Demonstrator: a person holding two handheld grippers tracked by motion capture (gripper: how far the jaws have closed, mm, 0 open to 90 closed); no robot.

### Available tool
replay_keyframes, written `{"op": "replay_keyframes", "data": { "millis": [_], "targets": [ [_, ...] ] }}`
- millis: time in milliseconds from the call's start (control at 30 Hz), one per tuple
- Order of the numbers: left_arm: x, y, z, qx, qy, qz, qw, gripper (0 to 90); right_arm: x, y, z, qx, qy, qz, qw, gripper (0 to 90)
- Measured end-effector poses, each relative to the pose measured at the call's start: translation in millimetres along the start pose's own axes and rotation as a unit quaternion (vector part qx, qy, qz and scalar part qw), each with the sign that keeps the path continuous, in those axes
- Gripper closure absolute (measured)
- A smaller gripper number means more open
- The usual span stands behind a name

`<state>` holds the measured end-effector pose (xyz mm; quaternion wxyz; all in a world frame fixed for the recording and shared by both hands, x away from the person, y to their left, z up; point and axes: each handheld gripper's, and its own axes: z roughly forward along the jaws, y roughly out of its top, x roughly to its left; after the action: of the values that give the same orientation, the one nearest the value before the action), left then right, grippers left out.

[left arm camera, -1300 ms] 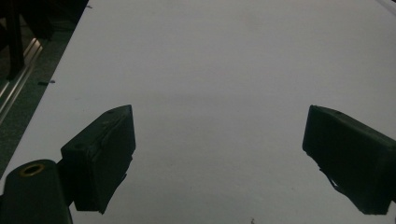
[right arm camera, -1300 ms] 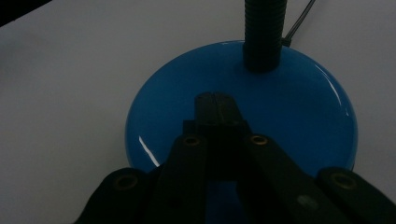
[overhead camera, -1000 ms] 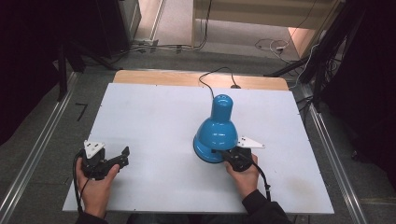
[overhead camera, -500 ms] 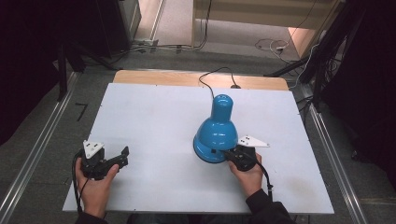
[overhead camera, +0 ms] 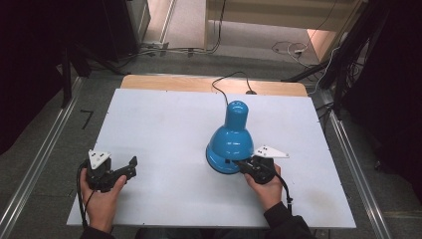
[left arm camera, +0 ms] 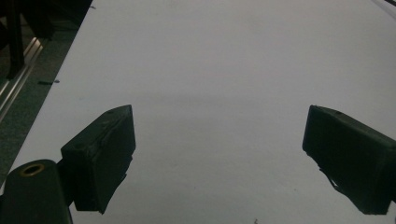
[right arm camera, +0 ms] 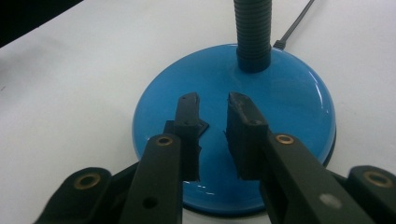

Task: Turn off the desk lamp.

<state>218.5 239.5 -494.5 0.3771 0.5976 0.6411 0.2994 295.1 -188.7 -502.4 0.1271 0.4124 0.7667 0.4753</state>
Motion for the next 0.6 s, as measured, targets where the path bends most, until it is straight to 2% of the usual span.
{"op": "replay_keyframes", "data": {
  "millis": [600],
  "targets": [
    [0.6,-0.1,-0.6,0.001,0.001,-0.001,1.0,10.4,-11.9,-0.4,-10.7,0.008,0.001,0.01,0.9999,58.8]
  ]
}}
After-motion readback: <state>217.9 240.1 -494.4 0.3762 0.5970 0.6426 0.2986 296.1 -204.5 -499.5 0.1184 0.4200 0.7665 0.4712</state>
